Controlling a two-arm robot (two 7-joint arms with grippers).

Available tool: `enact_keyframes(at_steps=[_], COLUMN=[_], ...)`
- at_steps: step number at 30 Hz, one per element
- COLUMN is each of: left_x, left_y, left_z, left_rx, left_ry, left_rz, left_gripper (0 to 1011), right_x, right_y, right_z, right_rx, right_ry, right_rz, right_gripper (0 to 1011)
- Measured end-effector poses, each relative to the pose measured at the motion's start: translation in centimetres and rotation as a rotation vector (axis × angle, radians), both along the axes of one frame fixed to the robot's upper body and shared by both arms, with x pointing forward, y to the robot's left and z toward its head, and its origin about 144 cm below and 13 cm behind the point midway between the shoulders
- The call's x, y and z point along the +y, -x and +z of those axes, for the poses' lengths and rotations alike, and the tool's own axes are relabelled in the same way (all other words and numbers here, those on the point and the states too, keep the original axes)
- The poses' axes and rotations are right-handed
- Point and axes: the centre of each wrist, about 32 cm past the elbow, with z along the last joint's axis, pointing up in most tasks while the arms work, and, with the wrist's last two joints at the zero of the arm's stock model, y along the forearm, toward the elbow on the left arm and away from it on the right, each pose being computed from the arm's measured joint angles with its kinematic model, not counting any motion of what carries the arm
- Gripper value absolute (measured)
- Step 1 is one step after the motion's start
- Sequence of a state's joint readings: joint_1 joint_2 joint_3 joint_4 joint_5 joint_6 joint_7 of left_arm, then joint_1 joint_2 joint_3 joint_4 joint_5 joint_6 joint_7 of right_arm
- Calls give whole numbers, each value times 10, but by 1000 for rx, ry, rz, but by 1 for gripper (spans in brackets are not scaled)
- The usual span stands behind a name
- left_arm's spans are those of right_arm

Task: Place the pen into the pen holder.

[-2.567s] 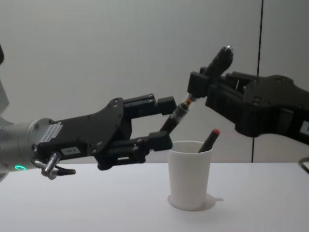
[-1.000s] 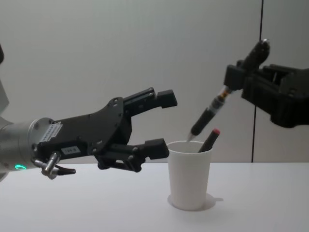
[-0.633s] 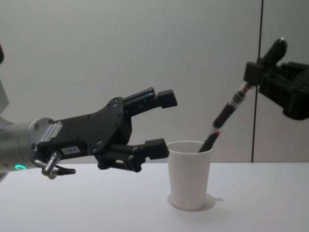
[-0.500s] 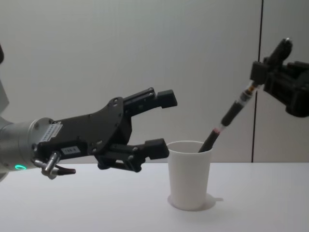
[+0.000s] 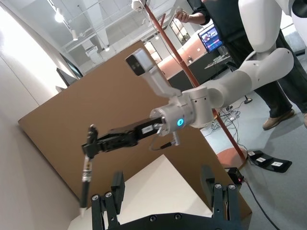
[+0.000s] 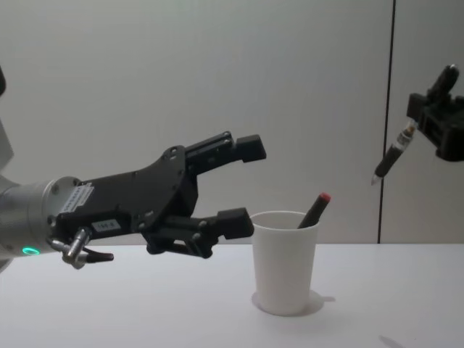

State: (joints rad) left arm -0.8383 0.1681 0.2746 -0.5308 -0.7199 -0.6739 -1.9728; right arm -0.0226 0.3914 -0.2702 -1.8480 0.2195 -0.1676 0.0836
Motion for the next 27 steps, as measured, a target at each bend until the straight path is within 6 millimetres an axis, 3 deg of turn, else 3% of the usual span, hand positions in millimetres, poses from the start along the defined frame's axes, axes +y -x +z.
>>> enact_keyframes(at_steps=[12, 27], left_x=[0, 0], left_y=[0, 0], left_z=[0, 0], left_rx=[0, 0], left_ry=[0, 0], left_rz=[0, 0], left_gripper=[1000, 1000], right_x=[14, 34], right_y=[-38, -64], right_z=[2, 8], right_rx=[33, 98], right_ry=[-15, -12], right_rz=[-122, -63], right_gripper=[151, 151])
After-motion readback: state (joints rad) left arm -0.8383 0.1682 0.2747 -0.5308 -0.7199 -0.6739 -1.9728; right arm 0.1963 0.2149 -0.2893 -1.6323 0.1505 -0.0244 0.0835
